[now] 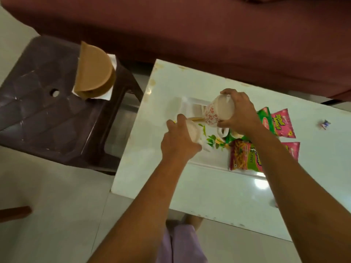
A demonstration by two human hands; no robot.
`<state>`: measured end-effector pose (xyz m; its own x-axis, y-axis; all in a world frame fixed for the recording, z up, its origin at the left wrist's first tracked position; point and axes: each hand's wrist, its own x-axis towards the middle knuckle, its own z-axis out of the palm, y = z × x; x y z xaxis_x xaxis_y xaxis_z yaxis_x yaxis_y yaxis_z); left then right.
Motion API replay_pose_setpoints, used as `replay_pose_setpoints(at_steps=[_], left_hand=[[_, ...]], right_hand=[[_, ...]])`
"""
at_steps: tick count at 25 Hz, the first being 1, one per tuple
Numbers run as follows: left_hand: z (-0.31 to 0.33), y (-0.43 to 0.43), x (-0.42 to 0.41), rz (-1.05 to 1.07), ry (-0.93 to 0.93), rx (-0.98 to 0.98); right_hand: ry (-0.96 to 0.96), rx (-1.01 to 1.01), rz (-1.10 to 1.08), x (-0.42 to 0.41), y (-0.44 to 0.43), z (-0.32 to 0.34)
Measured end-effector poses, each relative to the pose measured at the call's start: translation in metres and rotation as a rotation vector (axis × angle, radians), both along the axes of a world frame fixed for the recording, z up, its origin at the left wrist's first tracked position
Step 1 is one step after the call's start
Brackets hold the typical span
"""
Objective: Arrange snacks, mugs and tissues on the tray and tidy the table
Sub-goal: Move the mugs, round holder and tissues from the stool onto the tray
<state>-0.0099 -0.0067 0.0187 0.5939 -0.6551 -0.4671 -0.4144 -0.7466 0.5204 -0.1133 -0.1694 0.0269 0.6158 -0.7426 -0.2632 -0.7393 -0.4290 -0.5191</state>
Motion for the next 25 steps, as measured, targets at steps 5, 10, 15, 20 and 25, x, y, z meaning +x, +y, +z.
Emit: replay_pose_setpoints(at_steps=[5, 10, 15, 20, 25], left_hand=[[-0.034, -0.029, -0.05, -0.032, 0.005, 0.087], [-0.045, -0.049, -0.067, -0.034, -0.085, 0.124], [-0.047, -0.058, -0.084, 0.0, -0.007, 0.152], [-0.05, -0.058, -0.092, 0.056, -0.005, 0.139], [-0.05, -0.059, -0.099, 0.089, -0.013, 0.136]], right_hand=[[0.033, 0.011, 0.143, -0.007, -0.032, -0.031], [0.094, -0.001, 0.351, 0.009, -0.047, -0.044], [0.155, -0.07, 0.509, 0.01, -0.05, -0.05], [0.163, -0.091, 0.571, 0.002, -0.051, -0.054], [0.161, -0.021, 0.574, -0.006, -0.053, -0.059]])
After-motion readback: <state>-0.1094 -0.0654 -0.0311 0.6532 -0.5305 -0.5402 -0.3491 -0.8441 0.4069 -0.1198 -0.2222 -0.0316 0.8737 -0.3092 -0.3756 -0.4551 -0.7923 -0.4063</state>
